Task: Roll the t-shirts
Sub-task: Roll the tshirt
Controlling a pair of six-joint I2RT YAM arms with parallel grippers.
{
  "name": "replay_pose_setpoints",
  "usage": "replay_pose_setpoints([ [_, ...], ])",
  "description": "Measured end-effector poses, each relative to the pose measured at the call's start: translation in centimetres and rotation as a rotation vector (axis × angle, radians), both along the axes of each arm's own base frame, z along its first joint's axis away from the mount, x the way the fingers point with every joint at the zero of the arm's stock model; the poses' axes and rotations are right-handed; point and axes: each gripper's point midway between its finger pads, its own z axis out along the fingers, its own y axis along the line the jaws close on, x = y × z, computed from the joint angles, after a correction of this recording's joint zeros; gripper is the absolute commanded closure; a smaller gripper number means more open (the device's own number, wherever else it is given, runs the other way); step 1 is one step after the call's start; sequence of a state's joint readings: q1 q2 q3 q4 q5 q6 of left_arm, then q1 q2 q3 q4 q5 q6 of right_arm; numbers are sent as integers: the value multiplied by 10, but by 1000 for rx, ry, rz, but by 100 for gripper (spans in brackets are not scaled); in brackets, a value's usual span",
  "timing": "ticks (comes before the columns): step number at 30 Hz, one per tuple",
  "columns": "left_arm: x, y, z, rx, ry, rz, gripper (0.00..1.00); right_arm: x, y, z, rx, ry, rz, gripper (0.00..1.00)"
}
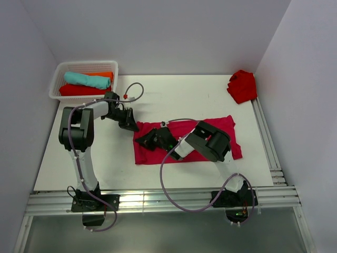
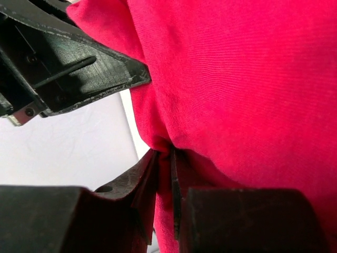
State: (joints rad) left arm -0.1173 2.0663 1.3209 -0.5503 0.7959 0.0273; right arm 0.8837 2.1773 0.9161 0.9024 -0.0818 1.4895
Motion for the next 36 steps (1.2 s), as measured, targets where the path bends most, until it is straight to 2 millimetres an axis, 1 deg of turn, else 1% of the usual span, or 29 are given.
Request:
replay_pose_setpoints([
  [1, 0, -1, 0, 15, 2, 3, 100, 1, -1, 1, -14, -5, -3, 73],
  [2, 1, -2, 0, 31, 1, 7, 100, 2, -1, 1, -30, -8, -3, 67],
  [4, 3, -3, 0, 68, -11, 9, 100, 3, -3, 3, -78, -18, -8, 61],
  [5, 4, -3, 0, 81, -18, 8, 100, 4, -4, 4, -104, -23, -10, 57],
  [8, 7, -5, 1, 118, -32, 10, 100, 6, -7, 10, -197, -44, -25, 52],
  [16, 9, -4, 1, 180, -46, 7, 100, -1, -12, 16, -443, -65, -37, 46],
  [24, 10, -3, 0, 204, -51, 8, 100, -19, -24, 14, -666, -71, -42, 45],
  [31, 11, -3, 1, 210, -51, 9, 100, -37, -27, 19, -775, -94, -32, 45],
  [34, 11, -3, 1, 213, -53, 9, 100, -46, -25, 20, -797, -100, -10, 44],
  [36, 11, -3, 1, 216, -54, 10, 100, -52, -23, 21, -809, -103, 5, 42],
])
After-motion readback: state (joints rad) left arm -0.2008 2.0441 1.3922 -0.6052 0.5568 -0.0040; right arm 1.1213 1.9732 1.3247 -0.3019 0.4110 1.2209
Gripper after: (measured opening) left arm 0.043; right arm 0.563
